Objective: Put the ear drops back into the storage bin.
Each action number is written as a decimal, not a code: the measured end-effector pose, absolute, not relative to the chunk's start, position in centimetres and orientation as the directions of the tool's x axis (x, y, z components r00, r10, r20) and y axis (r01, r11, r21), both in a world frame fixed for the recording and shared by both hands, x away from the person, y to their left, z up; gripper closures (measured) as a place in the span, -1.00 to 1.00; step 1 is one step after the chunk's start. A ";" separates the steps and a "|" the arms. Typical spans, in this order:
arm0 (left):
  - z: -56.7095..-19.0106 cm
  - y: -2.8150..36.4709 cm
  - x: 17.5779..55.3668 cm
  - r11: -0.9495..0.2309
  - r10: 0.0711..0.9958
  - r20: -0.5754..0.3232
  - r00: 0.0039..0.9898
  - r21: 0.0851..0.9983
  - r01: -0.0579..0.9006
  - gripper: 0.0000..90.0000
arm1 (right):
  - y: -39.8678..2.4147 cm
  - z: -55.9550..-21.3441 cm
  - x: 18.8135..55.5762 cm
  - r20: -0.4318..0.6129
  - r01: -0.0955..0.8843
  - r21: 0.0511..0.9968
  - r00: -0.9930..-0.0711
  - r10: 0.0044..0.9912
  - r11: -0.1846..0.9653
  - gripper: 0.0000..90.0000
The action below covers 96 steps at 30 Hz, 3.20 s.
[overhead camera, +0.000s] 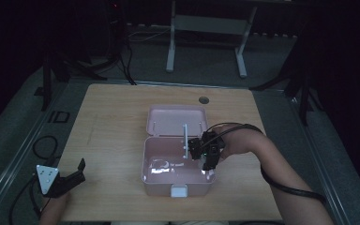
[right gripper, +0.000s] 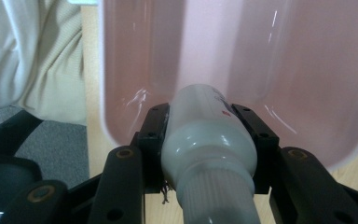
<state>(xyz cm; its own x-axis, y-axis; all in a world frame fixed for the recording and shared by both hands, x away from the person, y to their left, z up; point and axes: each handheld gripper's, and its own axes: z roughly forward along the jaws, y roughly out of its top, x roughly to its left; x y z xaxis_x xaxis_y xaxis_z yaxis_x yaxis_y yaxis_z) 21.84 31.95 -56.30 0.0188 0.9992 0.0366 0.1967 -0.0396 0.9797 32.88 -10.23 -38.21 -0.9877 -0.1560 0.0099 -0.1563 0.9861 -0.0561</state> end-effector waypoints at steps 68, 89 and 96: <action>-56.3 31.9 21.9 -0.046 0.999 0.042 0.022 0.979 0.198 -0.98 | -9.1 -41.2 34.0 -0.067 -0.084 0.029 -0.994 -0.082 0.996 -0.13; -56.3 31.9 21.9 -0.047 0.999 0.043 0.020 0.979 0.197 -0.98 | -17.0 -37.8 34.9 -0.081 0.090 0.186 -0.991 0.107 0.978 -0.68; -56.3 31.9 21.9 -0.047 0.999 0.044 0.019 0.979 0.196 -0.98 | -19.0 -39.8 35.2 -0.073 0.126 0.222 -0.987 0.146 0.967 -0.67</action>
<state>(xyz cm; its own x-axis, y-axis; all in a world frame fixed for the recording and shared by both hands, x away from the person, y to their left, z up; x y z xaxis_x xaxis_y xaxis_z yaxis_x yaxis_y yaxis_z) 21.85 31.90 -56.30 0.0193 0.9988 0.0442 0.1963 -0.0471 0.9794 35.19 -18.97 -39.83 -0.9866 0.1456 -0.0732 0.1263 0.9669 0.2218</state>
